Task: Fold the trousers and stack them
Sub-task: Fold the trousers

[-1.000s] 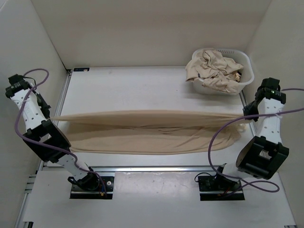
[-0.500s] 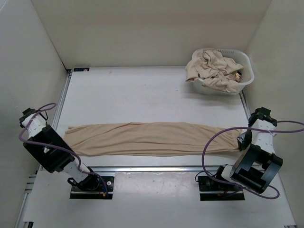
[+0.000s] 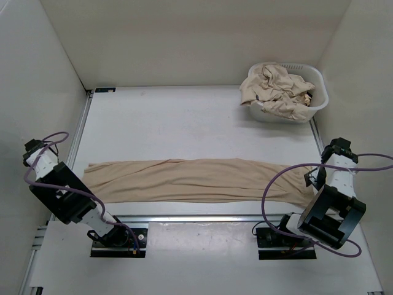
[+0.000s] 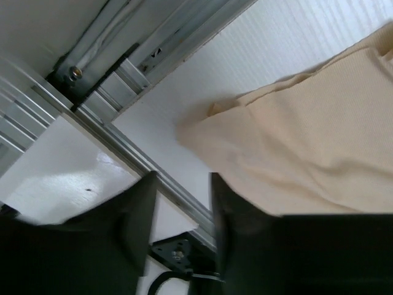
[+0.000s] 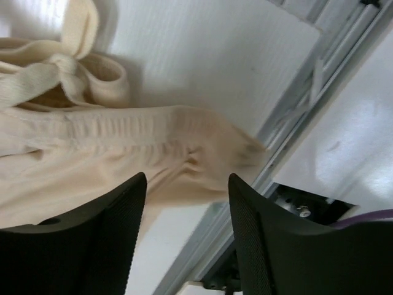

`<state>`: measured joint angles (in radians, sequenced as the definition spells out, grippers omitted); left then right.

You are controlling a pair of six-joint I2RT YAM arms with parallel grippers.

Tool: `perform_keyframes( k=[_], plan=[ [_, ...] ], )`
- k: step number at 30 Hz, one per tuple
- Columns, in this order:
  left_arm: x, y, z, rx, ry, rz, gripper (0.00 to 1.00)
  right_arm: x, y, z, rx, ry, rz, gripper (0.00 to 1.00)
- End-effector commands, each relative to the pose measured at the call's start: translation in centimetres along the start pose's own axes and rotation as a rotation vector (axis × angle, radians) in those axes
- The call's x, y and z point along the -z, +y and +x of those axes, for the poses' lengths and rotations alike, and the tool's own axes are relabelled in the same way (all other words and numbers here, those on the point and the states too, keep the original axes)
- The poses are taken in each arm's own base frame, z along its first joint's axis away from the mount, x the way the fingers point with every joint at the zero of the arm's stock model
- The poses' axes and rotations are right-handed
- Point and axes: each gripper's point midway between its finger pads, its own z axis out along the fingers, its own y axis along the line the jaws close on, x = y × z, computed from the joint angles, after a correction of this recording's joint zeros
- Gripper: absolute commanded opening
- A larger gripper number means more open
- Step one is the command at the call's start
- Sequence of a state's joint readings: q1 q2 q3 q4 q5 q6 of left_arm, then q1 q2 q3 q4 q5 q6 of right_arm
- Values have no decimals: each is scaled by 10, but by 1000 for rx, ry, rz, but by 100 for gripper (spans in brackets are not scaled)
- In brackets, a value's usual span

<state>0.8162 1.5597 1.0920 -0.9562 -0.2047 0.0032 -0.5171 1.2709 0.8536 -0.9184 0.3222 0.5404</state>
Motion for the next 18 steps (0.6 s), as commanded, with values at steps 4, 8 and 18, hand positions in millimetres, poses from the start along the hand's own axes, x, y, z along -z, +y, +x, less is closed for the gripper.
perform_keyframes(
  k=[4,8,18],
  plan=[
    [7,4,-1,18,-43,-7,61,12,31,1,15,-26,-220,75],
    [24,0,-8,20,-57,34,64,-3,32,12,-4,-9,-222,80],
    [61,-39,-21,-97,-102,127,65,-28,57,-18,106,-77,-51,86]
  ],
)
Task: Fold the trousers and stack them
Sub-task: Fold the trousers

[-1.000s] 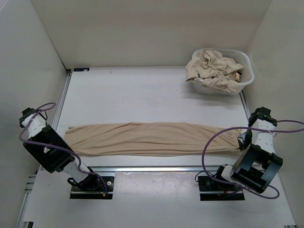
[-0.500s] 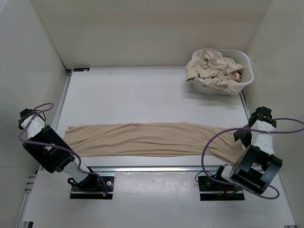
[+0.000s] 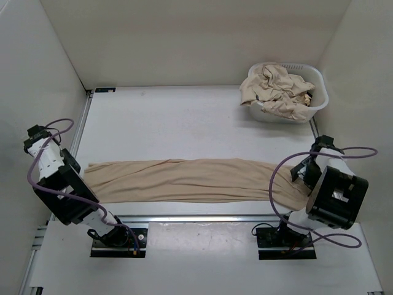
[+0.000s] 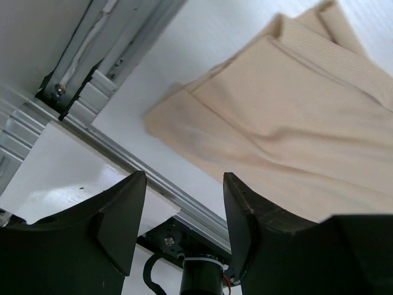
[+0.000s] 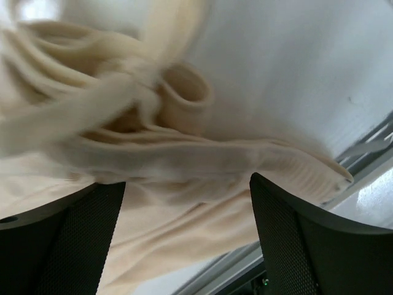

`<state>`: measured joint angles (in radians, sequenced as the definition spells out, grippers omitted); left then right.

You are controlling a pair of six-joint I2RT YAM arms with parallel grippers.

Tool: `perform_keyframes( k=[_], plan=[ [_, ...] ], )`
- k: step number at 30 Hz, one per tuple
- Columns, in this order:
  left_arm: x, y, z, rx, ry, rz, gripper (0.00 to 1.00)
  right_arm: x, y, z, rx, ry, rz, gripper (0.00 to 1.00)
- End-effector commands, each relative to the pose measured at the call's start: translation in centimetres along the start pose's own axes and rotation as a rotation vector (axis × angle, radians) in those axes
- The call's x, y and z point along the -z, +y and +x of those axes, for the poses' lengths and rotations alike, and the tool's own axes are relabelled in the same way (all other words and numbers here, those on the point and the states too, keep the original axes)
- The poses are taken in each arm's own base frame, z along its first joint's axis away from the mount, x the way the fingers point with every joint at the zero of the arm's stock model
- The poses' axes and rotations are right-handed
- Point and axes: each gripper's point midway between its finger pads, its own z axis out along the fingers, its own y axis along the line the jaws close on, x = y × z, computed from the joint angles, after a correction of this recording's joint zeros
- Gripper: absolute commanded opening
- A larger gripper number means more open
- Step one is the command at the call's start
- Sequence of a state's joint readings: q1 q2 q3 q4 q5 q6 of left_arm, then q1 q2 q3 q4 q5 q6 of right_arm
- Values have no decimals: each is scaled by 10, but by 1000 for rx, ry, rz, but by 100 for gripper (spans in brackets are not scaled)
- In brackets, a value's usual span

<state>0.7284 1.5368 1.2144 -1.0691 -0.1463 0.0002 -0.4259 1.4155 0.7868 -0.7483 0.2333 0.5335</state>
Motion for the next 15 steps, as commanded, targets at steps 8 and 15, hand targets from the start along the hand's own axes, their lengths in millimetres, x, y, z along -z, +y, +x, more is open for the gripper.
perform_keyframes(
  k=[8,15],
  plan=[
    [-5,-70,19,-202,31,128,65,-26,3,-31,-14,-12,226,81],
    [-46,-86,21,-303,37,35,65,-35,10,-23,23,16,233,29]
  ],
)
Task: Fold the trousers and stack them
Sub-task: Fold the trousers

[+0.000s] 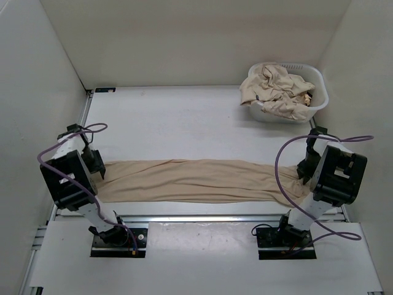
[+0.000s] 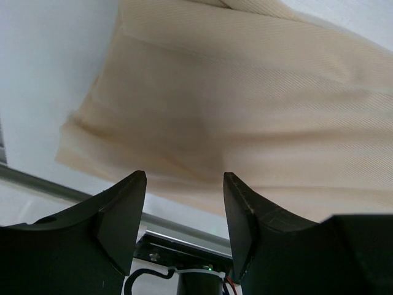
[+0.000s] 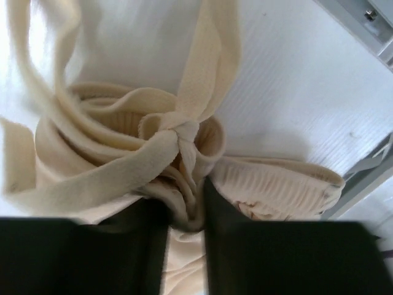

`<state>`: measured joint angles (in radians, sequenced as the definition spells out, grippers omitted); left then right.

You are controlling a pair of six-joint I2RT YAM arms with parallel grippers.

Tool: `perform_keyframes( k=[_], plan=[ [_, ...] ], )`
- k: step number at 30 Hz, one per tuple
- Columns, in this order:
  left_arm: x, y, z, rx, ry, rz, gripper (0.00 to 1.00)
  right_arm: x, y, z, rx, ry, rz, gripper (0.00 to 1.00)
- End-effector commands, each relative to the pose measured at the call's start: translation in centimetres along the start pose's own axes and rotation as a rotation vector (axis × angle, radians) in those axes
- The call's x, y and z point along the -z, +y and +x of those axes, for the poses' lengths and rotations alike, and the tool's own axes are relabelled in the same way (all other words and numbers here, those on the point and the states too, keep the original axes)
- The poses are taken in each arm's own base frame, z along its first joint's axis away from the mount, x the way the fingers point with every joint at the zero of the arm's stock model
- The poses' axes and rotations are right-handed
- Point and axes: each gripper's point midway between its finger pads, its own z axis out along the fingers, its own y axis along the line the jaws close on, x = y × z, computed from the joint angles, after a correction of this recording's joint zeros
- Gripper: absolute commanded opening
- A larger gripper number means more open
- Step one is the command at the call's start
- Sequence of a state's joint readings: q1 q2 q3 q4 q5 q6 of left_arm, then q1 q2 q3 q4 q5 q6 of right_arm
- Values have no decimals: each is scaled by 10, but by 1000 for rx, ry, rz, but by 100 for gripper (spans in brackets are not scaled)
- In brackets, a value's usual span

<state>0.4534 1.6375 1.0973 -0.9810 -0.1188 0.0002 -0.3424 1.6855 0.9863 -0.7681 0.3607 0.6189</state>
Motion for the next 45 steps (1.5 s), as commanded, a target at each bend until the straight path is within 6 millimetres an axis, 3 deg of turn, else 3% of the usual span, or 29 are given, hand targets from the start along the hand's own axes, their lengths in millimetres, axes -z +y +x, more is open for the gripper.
perform_keyframes(
  k=[1,2,3,9,13,16,17,19,20,22,23,25,26,28,29,32,34,35,37,41,45],
  plan=[
    [-8,1,-13,-17,-48,-44,65,-19,-13,8,6,11,97,19],
    [-11,0,-14,-17,-45,-44,65,-19,-13,8,6,11,97,5],
    [-11,-3,-14,-28,-47,-43,65,-19,-14,6,6,3,108,0],
    [-15,-24,-15,-100,-35,-27,65,11,-30,-22,-16,-120,177,0],
    [-22,-38,-14,-149,-19,-23,65,58,-35,-40,-10,-274,186,0],
    [-27,-47,-13,-171,-5,-9,65,95,-23,-34,30,-386,168,0],
    [-28,-52,-14,-186,-5,-8,65,105,-13,-16,103,-405,163,0],
    [-30,-59,-15,-211,-9,-6,65,133,1,-8,74,-503,114,0],
    [-33,-63,-10,-239,4,-21,65,147,17,10,133,-546,68,0],
    [-35,-67,-11,-264,1,-41,65,165,27,33,162,-563,20,0],
    [-38,-69,-11,-275,0,-49,65,183,49,55,166,-593,-81,0],
    [-41,-71,-10,-289,10,-59,65,196,65,81,201,-603,-131,0],
    [-43,-71,-12,-290,14,-60,65,208,80,108,202,-610,-204,0],
    [-44,-70,-14,-290,14,-71,65,226,98,134,211,-612,-255,0],
    [-44,-70,-14,-290,14,-71,65,235,109,160,228,-612,-320,0],
    [-45,-71,-13,-301,21,-81,65,247,138,207,298,-610,-411,0],
    [-47,-72,-12,-312,26,-92,65,246,156,237,338,-600,-448,0],
    [-48,-73,-14,-310,17,-91,65,255,166,247,336,-592,-483,0],
    [-49,-75,-10,-323,26,-92,65,253,178,267,380,-598,-487,0],
    [-50,-79,-5,-344,33,-92,65,250,201,295,437,-576,-481,0],
    [-50,-79,-5,-344,33,-92,65,263,215,312,497,-582,-519,0]
  ],
)
